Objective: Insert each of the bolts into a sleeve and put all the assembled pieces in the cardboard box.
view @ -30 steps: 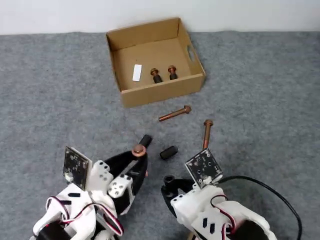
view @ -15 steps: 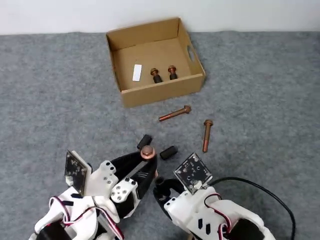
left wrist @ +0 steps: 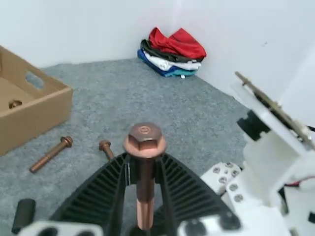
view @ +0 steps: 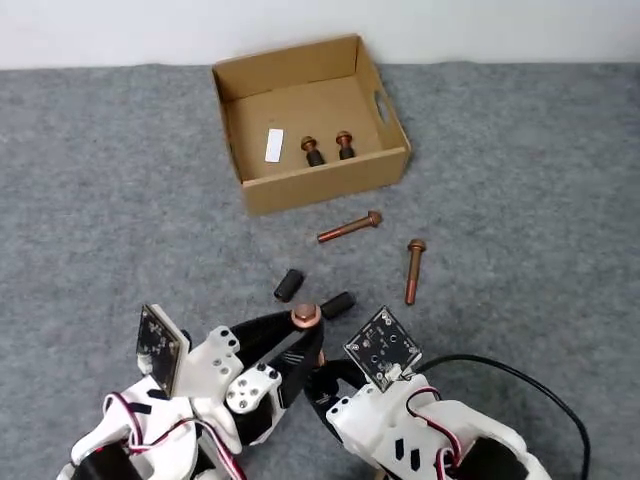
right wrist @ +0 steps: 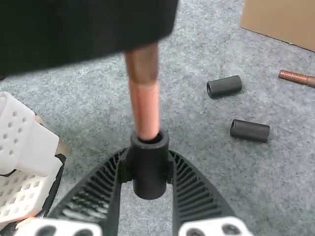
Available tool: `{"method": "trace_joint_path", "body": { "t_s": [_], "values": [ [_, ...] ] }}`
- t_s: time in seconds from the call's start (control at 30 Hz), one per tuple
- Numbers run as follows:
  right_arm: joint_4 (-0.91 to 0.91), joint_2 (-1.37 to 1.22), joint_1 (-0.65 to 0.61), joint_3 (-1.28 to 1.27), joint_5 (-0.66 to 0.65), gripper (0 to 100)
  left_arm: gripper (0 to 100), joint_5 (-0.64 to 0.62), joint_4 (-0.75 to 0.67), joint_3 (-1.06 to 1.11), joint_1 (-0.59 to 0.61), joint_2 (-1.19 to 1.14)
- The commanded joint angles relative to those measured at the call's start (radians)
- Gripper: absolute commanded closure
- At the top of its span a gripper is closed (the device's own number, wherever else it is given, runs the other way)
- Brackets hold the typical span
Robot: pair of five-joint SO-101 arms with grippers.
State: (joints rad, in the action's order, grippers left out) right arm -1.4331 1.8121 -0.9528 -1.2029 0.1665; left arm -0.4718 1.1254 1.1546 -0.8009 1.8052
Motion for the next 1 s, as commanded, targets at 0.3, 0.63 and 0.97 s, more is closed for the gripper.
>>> {"method": "trace_joint_path", "body": {
  "t_s": [0.3,0.63,0.97],
  "values": [
    [0.054,-0.005,-0.010,0.023,-0.011,99.0,99,-0.011,0.026,0.044,-0.005,0.006],
    [0.064,-0.005,-0.010,0.025,-0.040,99.0,99,-0.009,0.002,0.074,0.051,0.006],
    [0.119,-0.005,-0.008,0.023,-0.058,99.0,99,-0.009,0.054,0.068,-0.005,0.003]
  ]
}}
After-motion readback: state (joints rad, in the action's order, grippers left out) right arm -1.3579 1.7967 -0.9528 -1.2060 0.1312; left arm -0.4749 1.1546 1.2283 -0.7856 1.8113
